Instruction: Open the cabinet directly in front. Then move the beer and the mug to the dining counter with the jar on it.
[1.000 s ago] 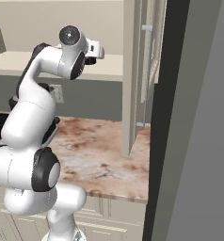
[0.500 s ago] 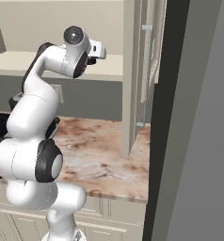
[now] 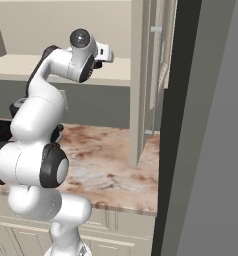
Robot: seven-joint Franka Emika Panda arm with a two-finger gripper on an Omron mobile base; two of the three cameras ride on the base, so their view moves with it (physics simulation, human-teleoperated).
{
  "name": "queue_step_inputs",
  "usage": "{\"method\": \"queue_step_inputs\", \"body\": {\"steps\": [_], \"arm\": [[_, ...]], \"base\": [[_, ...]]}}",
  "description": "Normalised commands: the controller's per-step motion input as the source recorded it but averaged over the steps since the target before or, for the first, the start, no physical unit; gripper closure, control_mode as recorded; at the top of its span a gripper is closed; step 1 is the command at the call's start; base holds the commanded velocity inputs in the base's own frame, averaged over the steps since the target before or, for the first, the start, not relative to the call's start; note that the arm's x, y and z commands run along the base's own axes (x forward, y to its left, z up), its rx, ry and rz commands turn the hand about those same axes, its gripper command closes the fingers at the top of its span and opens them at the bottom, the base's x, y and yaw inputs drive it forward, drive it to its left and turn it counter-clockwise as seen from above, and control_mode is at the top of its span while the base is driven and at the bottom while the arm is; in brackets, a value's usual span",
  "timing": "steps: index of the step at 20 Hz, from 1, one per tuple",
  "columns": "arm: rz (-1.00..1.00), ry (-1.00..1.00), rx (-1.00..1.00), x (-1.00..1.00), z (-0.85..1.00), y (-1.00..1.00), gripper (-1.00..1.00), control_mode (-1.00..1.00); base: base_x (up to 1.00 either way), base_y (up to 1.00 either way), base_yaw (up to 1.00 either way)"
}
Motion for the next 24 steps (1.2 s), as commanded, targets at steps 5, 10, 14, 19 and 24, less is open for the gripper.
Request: {"method": "queue_step_inputs", "body": {"steps": [5,10,14,19,24], "arm": [[0.00,0.00,0.00,0.43,0.00,0.00,-1.00,-1.00],[0.00,0.00,0.00,0.36,0.00,0.00,-1.00,-1.00],[0.00,0.00,0.00,0.26,0.00,0.00,-1.00,-1.00],[0.00,0.00,0.00,0.22,0.00,0.00,-1.00,-1.00],[0.00,0.00,0.00,0.07,0.00,0.00,-1.00,-1.00]], "base": [[0.00,0.00,0.00],[0.00,0.00,0.00],[0.00,0.00,0.00],[0.00,0.00,0.00],[0.00,0.00,0.00]]}}
